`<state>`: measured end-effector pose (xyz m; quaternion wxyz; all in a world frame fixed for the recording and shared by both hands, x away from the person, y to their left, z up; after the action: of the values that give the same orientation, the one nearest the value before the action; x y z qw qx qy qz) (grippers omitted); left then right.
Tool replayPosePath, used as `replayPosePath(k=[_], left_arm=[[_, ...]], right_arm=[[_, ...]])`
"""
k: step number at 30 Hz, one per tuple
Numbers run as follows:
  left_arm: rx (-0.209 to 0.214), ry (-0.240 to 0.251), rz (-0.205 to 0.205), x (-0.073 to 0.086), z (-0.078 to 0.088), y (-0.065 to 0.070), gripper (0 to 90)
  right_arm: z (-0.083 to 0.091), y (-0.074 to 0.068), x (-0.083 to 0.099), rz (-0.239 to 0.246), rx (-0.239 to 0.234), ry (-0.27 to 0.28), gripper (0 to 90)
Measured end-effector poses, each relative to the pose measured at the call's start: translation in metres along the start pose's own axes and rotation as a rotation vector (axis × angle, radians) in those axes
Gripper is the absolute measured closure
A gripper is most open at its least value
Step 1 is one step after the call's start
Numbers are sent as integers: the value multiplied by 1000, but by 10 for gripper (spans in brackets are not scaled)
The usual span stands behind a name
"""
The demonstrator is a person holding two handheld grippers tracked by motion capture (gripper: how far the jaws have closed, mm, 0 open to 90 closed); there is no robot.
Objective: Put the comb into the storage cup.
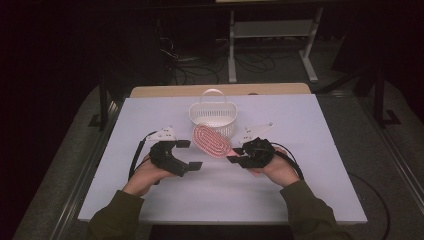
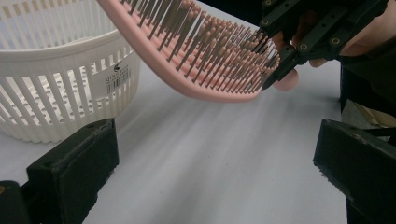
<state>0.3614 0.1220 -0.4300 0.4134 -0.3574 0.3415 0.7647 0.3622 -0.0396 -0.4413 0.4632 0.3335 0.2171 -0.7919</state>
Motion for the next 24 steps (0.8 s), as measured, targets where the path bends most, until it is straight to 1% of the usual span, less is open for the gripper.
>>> replayPosePath(k=[5,16,19,24], left_arm=[[-11,2,22,-1,-1,-1,0],[-22,11,42,-2,-5,-1,0],[-31,13,50,-3,-5,-2,0],[-30,19,61,-5,-8,-2,1]], right_arm=[[-3,-1,-1,-3,2,4,688],[-7,-3,0,-10,8,12,687],[-8,-3,-1,-14,11,22,687],[-9,-3,-1,-11,21,30,688]])
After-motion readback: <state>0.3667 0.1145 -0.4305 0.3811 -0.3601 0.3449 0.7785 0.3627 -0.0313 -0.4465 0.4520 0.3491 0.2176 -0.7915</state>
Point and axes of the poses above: each handheld gripper's, and its own axes: z roughly backward along the jaws, x roughly out of its underside, y roughly to its right, the point moved 9 cm from there along -z, roughly forward along the jaws, and after that the axes turned 2 degrees about -y, right-handed, at the moved point
